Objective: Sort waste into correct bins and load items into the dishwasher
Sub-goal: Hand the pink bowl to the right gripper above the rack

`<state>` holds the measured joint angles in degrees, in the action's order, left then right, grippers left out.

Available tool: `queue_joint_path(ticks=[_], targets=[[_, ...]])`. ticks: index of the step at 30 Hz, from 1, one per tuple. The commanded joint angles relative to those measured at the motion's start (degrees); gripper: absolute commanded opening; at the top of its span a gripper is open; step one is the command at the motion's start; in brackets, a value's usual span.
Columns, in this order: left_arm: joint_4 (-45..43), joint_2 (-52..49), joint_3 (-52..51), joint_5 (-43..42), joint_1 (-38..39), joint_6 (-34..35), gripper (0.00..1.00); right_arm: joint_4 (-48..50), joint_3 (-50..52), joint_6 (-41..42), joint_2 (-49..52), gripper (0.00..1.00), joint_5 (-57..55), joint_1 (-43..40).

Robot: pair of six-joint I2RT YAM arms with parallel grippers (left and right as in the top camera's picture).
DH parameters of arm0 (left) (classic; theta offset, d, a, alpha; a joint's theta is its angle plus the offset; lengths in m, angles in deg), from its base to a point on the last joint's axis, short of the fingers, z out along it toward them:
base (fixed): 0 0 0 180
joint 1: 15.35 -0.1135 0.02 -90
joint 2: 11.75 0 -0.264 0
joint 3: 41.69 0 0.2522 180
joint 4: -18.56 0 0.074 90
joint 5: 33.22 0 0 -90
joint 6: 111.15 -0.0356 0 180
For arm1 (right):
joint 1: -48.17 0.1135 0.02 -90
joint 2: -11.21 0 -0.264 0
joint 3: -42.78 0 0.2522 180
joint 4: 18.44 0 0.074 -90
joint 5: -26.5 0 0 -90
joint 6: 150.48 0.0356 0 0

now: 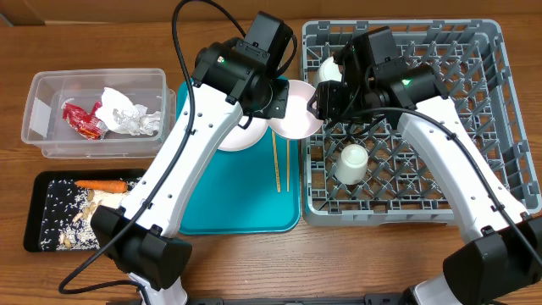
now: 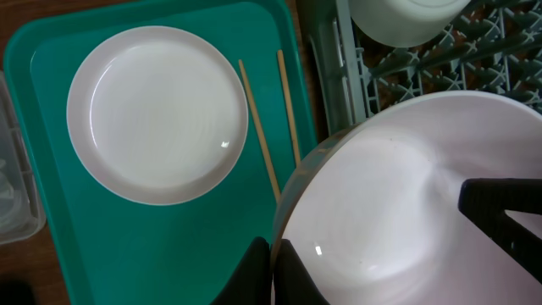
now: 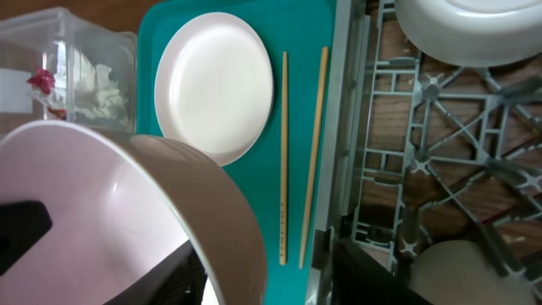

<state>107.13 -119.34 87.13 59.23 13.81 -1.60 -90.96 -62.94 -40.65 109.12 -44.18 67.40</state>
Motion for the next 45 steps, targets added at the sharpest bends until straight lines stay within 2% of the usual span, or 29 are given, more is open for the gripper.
queue_joint_path(ticks=[1, 2, 3, 14, 19, 30, 36, 45], targets=[[-0.72, -0.35, -0.22, 1.16, 0.26, 0.2, 0.04, 0.17, -1.01, 0.11, 0.04, 0.43, 0.44, 0.28], [-0.7, -0.37, -0.22, 1.29, 0.26, 0.2, 0.04, 0.17, -1.01, 0.11, 0.04, 0.37, 0.46, 0.28], [-0.68, -0.42, -0.24, 1.81, 0.26, 0.2, 0.04, 0.15, -1.01, 0.13, 0.04, 0.36, 0.46, 0.28], [-3.61, -0.44, -4.72, 3.1, 0.44, 0.22, 0.04, 0.83, -1.01, 0.15, 0.04, 0.37, 0.46, 0.28], [-4.24, -0.44, -4.72, 3.02, 0.44, 0.24, 0.04, 0.68, -1.01, 0.13, 0.04, 0.25, 0.46, 0.28], [-5.01, -0.42, -4.72, 0.5, 0.44, 0.39, 0.04, -0.55, -1.01, 0.11, 0.04, 0.25, -0.39, 0.28], [-5.22, -0.42, -4.72, 0.46, 0.44, 0.39, 0.04, -1.33, -1.01, 0.11, 0.07, 0.17, -0.39, 0.28], [-5.66, -0.42, -4.7, -1.05, 0.44, 0.39, 0.04, -1.81, -1.01, 0.11, 0.07, 0.17, -0.37, 0.28]])
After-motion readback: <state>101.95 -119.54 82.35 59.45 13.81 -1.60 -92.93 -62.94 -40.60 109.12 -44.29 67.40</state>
